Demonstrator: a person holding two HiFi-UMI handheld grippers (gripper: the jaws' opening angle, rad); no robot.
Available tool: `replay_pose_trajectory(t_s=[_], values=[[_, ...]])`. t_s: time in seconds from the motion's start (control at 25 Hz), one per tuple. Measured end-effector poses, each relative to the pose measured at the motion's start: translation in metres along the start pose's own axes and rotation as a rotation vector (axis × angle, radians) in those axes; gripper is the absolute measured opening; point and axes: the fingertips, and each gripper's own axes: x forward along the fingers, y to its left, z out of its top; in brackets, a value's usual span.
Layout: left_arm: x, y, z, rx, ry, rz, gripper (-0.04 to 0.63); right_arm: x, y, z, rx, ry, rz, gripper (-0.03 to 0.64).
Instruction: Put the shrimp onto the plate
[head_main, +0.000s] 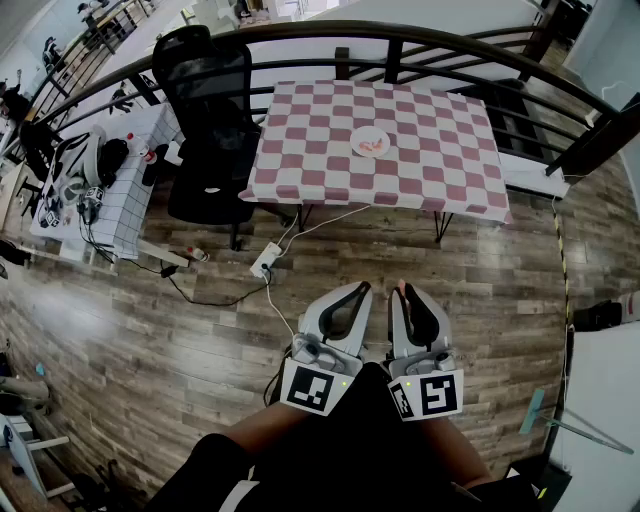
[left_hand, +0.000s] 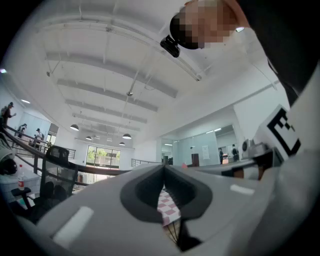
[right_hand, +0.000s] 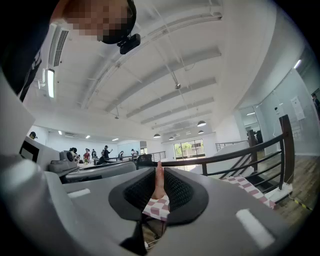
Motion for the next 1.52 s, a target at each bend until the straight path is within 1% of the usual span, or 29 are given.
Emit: replay_pose_trajectory(t_s=[0.16,0.28,0.44,0.56,0.88,1.12,1.24,1.36,1.52], values=[[0.006,-0.01,-0.001,0.005,-0.007,0.004,0.006,-0.004,-0.008,0.003,-0.037,-0.013,0.009,0.054],[0.008,-0.017,0.003,-0.005,-0.035,-0.006,0.006,-0.01,-0.016,0.012,-0.063,-0.05,-0.009,0.055],[0.004,-0.022,0.008,0.009,-0.066,-0.001,0.006,-0.019,-0.021,0.015,-0.051,-0.065,-0.005,0.057],[0.003,-0.019,0.002,0.019,-0.051,0.023,0.006,-0.02,-0.024,0.01,-0.043,-0.061,0.003,0.057],[0.018,-0.01,-0.012,-0.021,-0.022,0.032,0.006,-0.009,-0.033,-0.002,-0.036,-0.034,-0.003,0.057],[0.054,0.008,-0.025,-0.051,-0.013,0.003,0.006,0.017,-0.054,-0.011,-0.028,-0.012,-0.027,0.057],[0.078,0.016,-0.026,-0.061,-0.018,-0.022,0.006,0.04,-0.063,-0.011,-0.021,-0.001,-0.03,0.057],[0.105,0.025,-0.028,-0.063,-0.018,-0.062,0.006,0.063,-0.072,-0.009,-0.037,0.008,-0.034,0.057],[0.142,0.048,-0.031,-0.07,-0.013,-0.088,0.006,0.102,-0.086,-0.01,-0.034,0.022,-0.052,0.057]])
